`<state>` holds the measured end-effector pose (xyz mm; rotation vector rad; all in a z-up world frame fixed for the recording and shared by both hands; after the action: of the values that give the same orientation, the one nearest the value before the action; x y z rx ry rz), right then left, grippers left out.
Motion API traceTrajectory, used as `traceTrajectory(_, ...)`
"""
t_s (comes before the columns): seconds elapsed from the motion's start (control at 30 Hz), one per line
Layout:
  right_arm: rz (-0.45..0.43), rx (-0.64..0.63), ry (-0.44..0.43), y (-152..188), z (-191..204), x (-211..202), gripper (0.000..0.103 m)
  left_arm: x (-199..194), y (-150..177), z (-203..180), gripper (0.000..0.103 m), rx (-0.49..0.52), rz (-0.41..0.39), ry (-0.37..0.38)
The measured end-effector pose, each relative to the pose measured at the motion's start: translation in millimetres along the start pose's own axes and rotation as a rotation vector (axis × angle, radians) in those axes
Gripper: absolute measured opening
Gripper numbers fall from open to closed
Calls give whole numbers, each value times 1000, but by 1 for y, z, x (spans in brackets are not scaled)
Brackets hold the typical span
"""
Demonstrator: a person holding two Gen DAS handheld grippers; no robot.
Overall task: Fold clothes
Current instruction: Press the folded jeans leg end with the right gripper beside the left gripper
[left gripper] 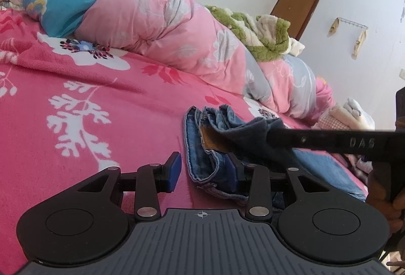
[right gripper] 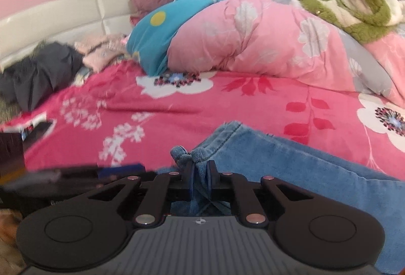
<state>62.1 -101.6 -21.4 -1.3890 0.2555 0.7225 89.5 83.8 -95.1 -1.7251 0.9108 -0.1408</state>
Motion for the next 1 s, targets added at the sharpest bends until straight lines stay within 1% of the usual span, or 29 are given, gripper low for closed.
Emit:
traceTrajectory(0.13, 3, 21, -6, -2, -2, 1, 10, 0, 0, 0, 38, 0, 0, 0)
traceTrajectory(0.2, 34, 33, -14, 4, -3, 7, 12, 0, 1, 0, 38, -2, 1, 0)
traceTrajectory(0.23, 73, 36, -24, 8, -3, 13, 16, 0, 1, 0, 38, -3, 1, 0)
traceTrajectory(0.27, 100, 38, -30, 12, -3, 16, 19, 0, 1, 1, 38, -4, 2, 0)
traceTrajectory(0.33, 95, 25, -16, 14, -1, 14, 36, 0, 1, 1, 38, -6, 3, 1)
traceTrajectory(0.37, 93, 16, -9, 14, 0, 13, 37, 0, 2, 1, 38, -7, 3, 1)
traceTrajectory(0.4, 90, 13, -5, 14, 1, 11, 37, 0, 2, 1, 38, -8, 3, 1)
traceTrajectory(0.47, 74, 47, -23, 11, -2, 7, 37, 0, 2, 1, 38, -7, 3, 0)
traceTrajectory(0.53, 52, 114, -61, 6, -9, 3, 36, 0, 2, 1, 38, -7, 3, 1)
traceTrajectory(0.57, 50, 143, -68, 4, -13, 4, 35, 0, 2, 1, 38, -8, 3, 1)
traceTrajectory(0.63, 46, 193, -79, 2, -19, 5, 30, 0, 2, 1, 38, -10, 3, 2)
traceTrajectory(0.7, 52, 188, -66, 4, -21, 8, 30, 0, 3, 1, 38, -13, 3, 2)
traceTrajectory(0.8, 49, 163, -80, 4, -14, 3, 30, 0, 3, 2, 38, -17, 3, 4)
traceTrajectory(0.9, 42, 74, -48, 8, -4, 2, 32, 0, 3, 3, 39, -21, 3, 6)
traceTrajectory(0.97, 40, 46, -17, 11, -3, 5, 32, 0, 3, 3, 39, -21, 4, 5)
traceTrajectory(1.0, 38, 50, -16, 11, -3, 6, 29, 0, 3, 3, 39, -22, 5, 6)
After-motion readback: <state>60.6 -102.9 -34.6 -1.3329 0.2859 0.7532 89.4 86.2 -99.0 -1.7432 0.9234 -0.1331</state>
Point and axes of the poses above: each gripper's, at about its wrist camera, not at the fingertips, and x roughly the way its jaws point, z to its left, y to its underside, the point moved 3 cm from there along x, roughly the way its jaws point, and after that the axes turned 6 degrees about x, right-handed, at the moved point
